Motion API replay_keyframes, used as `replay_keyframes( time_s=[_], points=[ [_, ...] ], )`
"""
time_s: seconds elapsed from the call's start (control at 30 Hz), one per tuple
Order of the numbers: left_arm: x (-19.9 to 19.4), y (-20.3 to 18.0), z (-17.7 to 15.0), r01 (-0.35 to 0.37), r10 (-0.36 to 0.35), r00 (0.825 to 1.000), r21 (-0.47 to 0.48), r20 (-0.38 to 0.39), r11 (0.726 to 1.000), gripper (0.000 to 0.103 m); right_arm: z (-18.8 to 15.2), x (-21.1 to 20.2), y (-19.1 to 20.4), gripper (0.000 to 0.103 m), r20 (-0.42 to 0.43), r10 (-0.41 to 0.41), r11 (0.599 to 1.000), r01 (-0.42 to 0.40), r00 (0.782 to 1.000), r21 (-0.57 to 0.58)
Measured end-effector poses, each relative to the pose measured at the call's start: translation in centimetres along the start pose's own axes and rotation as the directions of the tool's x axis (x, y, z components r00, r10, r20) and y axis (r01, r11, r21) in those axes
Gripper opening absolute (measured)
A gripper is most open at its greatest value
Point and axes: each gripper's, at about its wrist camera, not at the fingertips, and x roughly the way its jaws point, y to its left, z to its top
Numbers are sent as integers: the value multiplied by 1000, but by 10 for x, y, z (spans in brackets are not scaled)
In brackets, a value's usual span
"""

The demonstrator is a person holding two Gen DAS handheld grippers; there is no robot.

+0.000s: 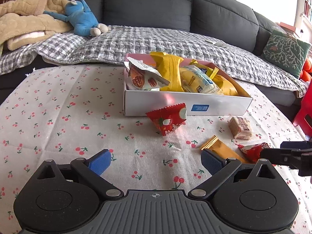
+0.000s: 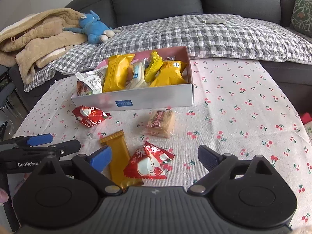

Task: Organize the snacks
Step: 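Withdraw both tools from the box back over the remaining snacks, then grasp the red candy packet with the right tool while the left tool grasps another red packet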

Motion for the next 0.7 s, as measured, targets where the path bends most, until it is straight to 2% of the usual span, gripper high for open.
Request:
replay_keyframes(
  time_s=[0.27,0.33,0.47,0.53,0.7],
  points=[
    [18,-8,0,-28,28,999,23,33,999,100,-9,9,4,88,-29,6,999,-8,1000,-52],
    [24,-9,2,-33,33,999,23,35,999,100,-10,11,6,80,-35,14,998,-16,999,-59],
    [31,-12,7,-26,25,999,20,42,999,100,-8,13,8,73,-29,13,998,-15,999,-65],
    [33,-13,9,-18,17,998,19,52,1000,99,-7,14,7,65,-29,21,998,-23,999,-62],
    [36,-19,17,-13,11,997,36,78,999,94,-5,14,5,55,-29,26,998,-27,999,-56]
  ],
)
